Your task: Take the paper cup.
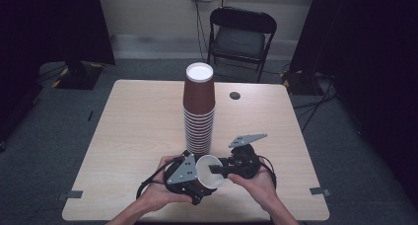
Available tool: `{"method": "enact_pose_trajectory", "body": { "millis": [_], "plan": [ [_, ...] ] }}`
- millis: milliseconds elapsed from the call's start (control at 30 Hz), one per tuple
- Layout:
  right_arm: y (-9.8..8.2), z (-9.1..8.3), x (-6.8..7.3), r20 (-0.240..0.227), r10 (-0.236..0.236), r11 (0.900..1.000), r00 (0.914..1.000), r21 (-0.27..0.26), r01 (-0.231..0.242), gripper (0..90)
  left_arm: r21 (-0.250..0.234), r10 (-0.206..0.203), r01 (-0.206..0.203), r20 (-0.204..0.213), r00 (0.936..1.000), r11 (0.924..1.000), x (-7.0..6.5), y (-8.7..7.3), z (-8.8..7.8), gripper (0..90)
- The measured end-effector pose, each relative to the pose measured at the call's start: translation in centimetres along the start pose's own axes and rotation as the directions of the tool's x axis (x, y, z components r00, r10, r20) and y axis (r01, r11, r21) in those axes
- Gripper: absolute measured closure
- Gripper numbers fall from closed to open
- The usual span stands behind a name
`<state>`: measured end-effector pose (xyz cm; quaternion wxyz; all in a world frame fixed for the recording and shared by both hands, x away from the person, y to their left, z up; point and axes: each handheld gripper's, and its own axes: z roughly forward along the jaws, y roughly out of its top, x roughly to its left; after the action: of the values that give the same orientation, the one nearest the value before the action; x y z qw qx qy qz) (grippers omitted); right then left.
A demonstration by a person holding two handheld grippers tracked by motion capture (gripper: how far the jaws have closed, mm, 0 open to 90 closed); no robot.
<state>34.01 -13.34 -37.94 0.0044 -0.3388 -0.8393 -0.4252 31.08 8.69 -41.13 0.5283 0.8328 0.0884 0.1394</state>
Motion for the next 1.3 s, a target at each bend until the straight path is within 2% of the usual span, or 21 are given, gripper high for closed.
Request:
{"method": "enact_pose_trajectory", "body": {
  "millis": [33,100,233,300,367,467,533,600,633,767,867,900,967,1000,1100,1133,1167,1200,1233,1267,1300],
  "plan": [
    [0.0,-0.1,0.0,-0.006,-0.002,1.0,1.0,-0.017,0.002,62.3,-0.012,-0.036,0.036,-0.001,0.9993,0.9993,0.2,-0.2,-0.3,10.0],
    [0.1,-0.4,0.1,-0.013,0.0,0.999,0.9999,-0.054,0.0,62.2,-0.025,-0.072,0.071,-0.005,0.9974,0.9971,0.5,-0.5,-0.7,10.1],
    [0.2,-0.5,0.3,-0.024,-0.009,0.994,0.9997,-0.112,0.006,63.8,-0.043,-0.134,0.133,-0.013,0.9909,0.9901,0.8,-1.1,-1.2,10.0],
    [0.2,-0.5,0.4,-0.029,-0.024,0.992,0.9993,-0.126,0.02,63.8,-0.051,-0.148,0.146,-0.028,0.9887,0.988,0.9,-1.5,-1.5,10.0],
    [0.1,-0.5,0.5,-0.04,-0.031,0.988,0.9987,-0.15,0.025,63.5,-0.073,-0.194,0.191,-0.044,0.98,0.9789,1.0,-1.9,-2.1,9.9],
    [0.0,-0.6,0.6,-0.045,-0.03,0.983,0.9985,-0.183,0.022,63.4,-0.068,-0.199,0.194,-0.076,0.9771,0.9786,1.3,-2.3,-2.8,10.0],
    [-0.2,-0.7,0.7,-0.049,-0.033,0.979,0.9983,-0.204,0.023,63.4,-0.078,-0.222,0.216,-0.087,0.9711,0.9733,1.5,-2.5,-3.3,9.9],
    [-0.4,-0.8,0.7,-0.051,-0.031,0.975,0.9982,-0.222,0.019,63.3,-0.084,-0.231,0.223,-0.107,0.967,0.9713,1.8,-2.6,-3.7,9.9],
    [-0.4,-0.8,0.7,-0.05,-0.031,0.974,0.9983,-0.226,0.019,63.4,-0.099,-0.245,0.234,-0.116,0.9625,0.9671,2.0,-2.7,-3.9,9.9],
    [-0.8,-1.1,0.4,-0.033,-0.027,0.969,0.9991,-0.247,0.018,62.8,-0.109,-0.281,0.267,-0.149,0.948,0.9576,2.6,-3.4,-4.4,9.9],
    [-1.3,-1.4,-0.1,-0.017,-0.023,0.968,0.9996,-0.251,0.018,60.7,-0.111,-0.3,0.284,-0.165,0.9396,0.9523,2.9,-3.9,-4.4,9.9],
    [-1.4,-1.5,-0.2,-0.005,-0.019,0.968,0.9998,-0.252,0.017,58.4,-0.111,-0.303,0.288,-0.166,0.9383,0.9513,3.0,-4.0,-4.5,9.9],
    [-1.8,-1.7,-0.7,0.026,-0.006,0.967,0.9996,-0.255,0.013,53.4,-0.113,-0.315,0.298,-0.183,0.9314,0.9478,3.2,-4.2,-4.7,9.9],
    [-2.0,-1.8,-1.0,0.048,-0.005,0.968,0.9988,-0.251,0.016,51.5,-0.125,-0.322,0.303,-0.176,0.9305,0.9448,3.3,-4.2,-4.7,9.9],
    [-2.7,-2.2,-1.7,0.076,0.006,0.965,0.9971,-0.264,0.015,48.5,-0.124,-0.321,0.302,-0.194,0.9269,0.9453,3.7,-4.3,-5.1,9.8],
    [-3.0,-2.4,-2.0,0.09,0.01,0.962,0.9959,-0.273,0.015,47.2,-0.122,-0.323,0.303,-0.207,0.9235,0.945,3.7,-4.3,-5.2,9.8],
    [-3.1,-2.5,-2.1,0.097,0.013,0.962,0.9952,-0.274,0.015,46.7,-0.125,-0.324,0.304,-0.201,0.9243,0.9445,3.9,-4.3,-5.4,9.8],
    [-3.3,-2.6,-2.3,0.106,0.019,0.961,0.9942,-0.275,0.011,46.3,-0.124,-0.328,0.308,-0.21,0.9208,0.9432,4.0,-4.4,-5.5,9.8],
    [-3.5,-2.7,-2.5,0.118,0.022,0.961,0.9928,-0.277,0.011,46.3,-0.123,-0.326,0.306,-0.205,0.923,0.9441,4.2,-4.4,-5.6,9.8],
    [-3.7,-2.8,-2.6,0.135,0.029,0.962,0.9904,-0.274,0.009,45.8,-0.116,-0.32,0.301,-0.22,0.9215,0.9465,4.2,-4.3,-5.7,9.8],
    [-3.9,-2.9,-2.7,0.144,0.036,0.963,0.9889,-0.271,0.005,45.7,-0.118,-0.308,0.288,-0.228,0.9236,0.9503,4.4,-4.2,-5.9,9.8]
  ]
}}
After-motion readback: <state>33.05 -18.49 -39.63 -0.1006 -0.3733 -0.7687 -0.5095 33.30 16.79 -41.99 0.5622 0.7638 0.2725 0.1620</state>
